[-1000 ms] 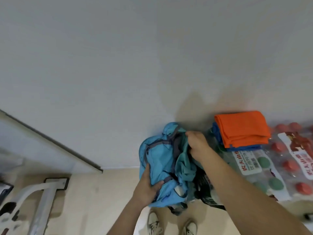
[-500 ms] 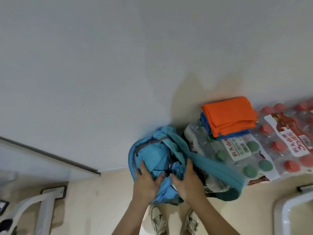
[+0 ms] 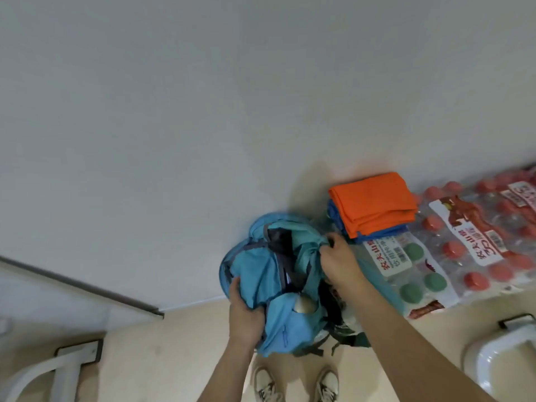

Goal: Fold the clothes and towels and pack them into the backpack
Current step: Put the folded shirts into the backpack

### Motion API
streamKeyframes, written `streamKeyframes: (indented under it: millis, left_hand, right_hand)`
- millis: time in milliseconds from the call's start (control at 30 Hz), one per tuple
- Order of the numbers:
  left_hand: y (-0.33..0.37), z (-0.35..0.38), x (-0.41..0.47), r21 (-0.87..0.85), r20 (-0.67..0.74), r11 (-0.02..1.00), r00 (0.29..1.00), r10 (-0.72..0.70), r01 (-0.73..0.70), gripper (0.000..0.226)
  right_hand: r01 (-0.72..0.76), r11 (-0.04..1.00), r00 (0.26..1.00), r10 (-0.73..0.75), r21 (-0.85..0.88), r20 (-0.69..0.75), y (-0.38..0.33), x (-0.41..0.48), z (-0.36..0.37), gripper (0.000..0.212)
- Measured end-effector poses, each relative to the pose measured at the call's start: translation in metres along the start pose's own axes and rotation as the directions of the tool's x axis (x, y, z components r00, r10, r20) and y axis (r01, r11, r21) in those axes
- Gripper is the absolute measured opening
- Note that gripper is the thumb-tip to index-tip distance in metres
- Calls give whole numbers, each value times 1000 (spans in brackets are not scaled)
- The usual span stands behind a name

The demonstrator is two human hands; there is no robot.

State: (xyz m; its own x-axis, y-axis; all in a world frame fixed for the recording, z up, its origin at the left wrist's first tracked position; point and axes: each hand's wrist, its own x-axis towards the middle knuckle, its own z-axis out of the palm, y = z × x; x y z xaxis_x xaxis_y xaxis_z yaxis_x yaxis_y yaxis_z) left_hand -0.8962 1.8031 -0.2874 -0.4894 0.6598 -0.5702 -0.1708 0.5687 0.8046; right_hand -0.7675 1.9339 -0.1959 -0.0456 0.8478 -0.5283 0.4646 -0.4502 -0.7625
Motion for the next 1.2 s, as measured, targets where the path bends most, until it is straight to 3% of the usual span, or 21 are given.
streamKeyframes:
  millis: [33, 100, 167, 200, 267, 300, 333, 400, 467, 567, 600, 633, 667, 700, 733, 767, 867, 933, 1000, 1100, 1200]
  left_hand:
    - [-4, -4, 0, 153, 7, 988, 999, -39, 38, 78]
    - [-4, -12, 3, 412, -7, 905, 994, -112, 105, 93]
    - [2, -18, 1, 617, -23, 786, 999, -34, 41, 96]
    - [5, -19, -3, 685, -27, 728, 996, 80, -40, 93]
    - [11, -13, -10, 758, 77, 586, 931, 356, -287, 84]
    - [14, -8, -13, 758, 177, 520, 891, 418, -394, 80]
    - [17, -2, -15, 715, 266, 514, 865, 426, -474, 78]
    - [28, 14, -20, 557, 313, 674, 874, 371, -485, 75]
    - [45, 31, -27, 394, 312, 802, 886, 342, -448, 72]
    - [70, 62, -40, 278, 435, 890, 873, 220, -362, 66]
    - [76, 70, -42, 371, 473, 851, 864, 172, -372, 66]
    - [83, 75, -47, 556, 508, 674, 841, 187, -486, 70]
    - [88, 75, -51, 747, 521, 355, 827, 212, -561, 75]
    - [93, 73, -51, 828, 516, 98, 818, 252, -552, 75]
    - [100, 71, -54, 842, 517, -12, 801, 302, -539, 71]
    - [108, 69, -55, 857, 490, -27, 795, 358, -515, 62]
    - [140, 81, -60, 807, 353, 237, 763, 542, -541, 28]
    - [164, 100, -58, 673, 226, 452, 745, 628, -586, 25]
    - [185, 121, -41, 636, 167, 585, 830, 533, -503, 38]
    - [199, 146, -1, 581, 116, 770, 963, 244, -265, 72]
    - [194, 158, 16, 643, 84, 744, 982, 169, -183, 81]
  right_hand:
    - [106, 944, 994, -103, -312, 26, 10, -8, 0, 43]
    - [249, 668, 948, -316, -701, 35, 27, -28, 1, 65]
    - [328, 475, 835, -551, -817, 15, 37, -49, 5, 72]
    - [381, 415, 785, -618, -826, 52, 38, -58, 9, 70]
    - [475, 304, 752, -627, -826, 202, 45, -68, 18, 58]
    - [493, 263, 767, -581, -829, 272, 51, -69, 21, 56]
    - [482, 261, 806, -507, -836, 306, 57, -67, 21, 57]
    - [399, 251, 884, -361, -882, 297, 69, -57, 14, 61]
    - [385, 262, 908, -278, -885, 312, 71, -55, 2, 63]
    - [491, 453, 870, -307, -744, 386, 59, -57, -26, 51]
    - [528, 515, 849, -346, -675, 400, 53, -60, -38, 45]
    - [557, 548, 830, -399, -624, 390, 48, -61, -50, 38]
    - [567, 592, 822, -453, -573, 345, 39, -63, -65, 34]
    - [568, 640, 819, -500, -518, 280, 34, -61, -80, 33]
    - [575, 663, 810, -546, -479, 215, 28, -57, -97, 33]
    - [594, 658, 786, -598, -463, 158, 26, -49, -112, 32]
    - [621, 606, 711, -703, -496, 32, 20, -20, -151, 35]
    - [561, 588, 747, -663, -582, 50, 19, -3, -164, 43]
    - [530, 503, 758, -641, -683, 116, 20, 11, -168, 58]
    - [569, 337, 707, -667, -750, 236, 23, 30, -162, 73]
    - [557, 277, 729, -614, -783, 302, 29, 43, -157, 82]
